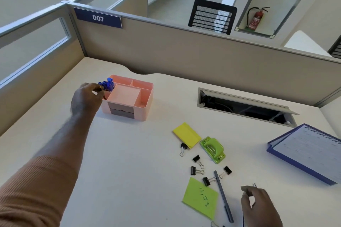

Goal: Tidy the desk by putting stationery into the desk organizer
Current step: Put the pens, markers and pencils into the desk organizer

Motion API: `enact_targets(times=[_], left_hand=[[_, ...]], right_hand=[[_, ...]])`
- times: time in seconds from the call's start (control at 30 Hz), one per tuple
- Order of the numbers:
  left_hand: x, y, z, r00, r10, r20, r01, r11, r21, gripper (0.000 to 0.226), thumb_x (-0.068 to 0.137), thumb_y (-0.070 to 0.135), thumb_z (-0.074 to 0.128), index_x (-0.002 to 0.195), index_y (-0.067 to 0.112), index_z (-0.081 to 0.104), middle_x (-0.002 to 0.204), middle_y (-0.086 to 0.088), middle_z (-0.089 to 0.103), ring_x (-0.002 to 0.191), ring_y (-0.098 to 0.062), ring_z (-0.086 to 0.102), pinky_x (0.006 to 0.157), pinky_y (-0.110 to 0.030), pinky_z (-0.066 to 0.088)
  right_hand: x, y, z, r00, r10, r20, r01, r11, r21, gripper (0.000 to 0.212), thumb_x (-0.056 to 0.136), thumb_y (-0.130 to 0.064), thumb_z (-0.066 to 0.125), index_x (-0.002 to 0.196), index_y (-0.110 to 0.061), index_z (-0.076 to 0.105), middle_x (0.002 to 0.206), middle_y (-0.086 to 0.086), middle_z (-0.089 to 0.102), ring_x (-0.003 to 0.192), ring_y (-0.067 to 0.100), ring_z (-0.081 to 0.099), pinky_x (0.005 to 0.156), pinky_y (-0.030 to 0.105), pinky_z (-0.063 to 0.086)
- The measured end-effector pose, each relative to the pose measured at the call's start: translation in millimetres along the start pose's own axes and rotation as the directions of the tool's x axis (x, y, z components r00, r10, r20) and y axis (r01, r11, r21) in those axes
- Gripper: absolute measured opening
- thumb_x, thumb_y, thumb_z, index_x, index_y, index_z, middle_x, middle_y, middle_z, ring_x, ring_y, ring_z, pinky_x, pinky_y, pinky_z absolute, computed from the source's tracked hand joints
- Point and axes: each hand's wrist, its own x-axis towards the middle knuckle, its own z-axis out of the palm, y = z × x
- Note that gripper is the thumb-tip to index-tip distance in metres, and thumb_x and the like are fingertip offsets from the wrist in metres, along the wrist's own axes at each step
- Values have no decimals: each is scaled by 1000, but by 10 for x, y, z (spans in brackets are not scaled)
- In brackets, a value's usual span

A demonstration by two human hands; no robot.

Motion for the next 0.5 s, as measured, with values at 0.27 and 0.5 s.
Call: enact_targets(times=[0.27, 0.5], left_hand=[[-15, 51, -32, 998, -35, 44, 35, 999, 22, 25, 90, 23, 68, 113, 12, 70, 117, -9, 65, 97, -32, 62, 69, -38, 49], [-93, 7, -102, 994, -49, 100, 54, 997, -48, 37, 88, 27, 70, 123, 13, 67, 122, -12, 62, 101, -31, 62, 76, -36, 47]], right_hand=[[72, 367, 53, 984, 174, -30, -176, 954, -242, 38, 51, -1, 81, 88, -3, 74, 80, 29, 64, 63, 48, 62, 66, 53, 51], [198, 641, 155, 919, 354, 175, -310, 921, -237, 42, 48, 17, 81, 88, 10, 70, 71, 30, 60, 77, 45, 63, 72, 46, 46]])
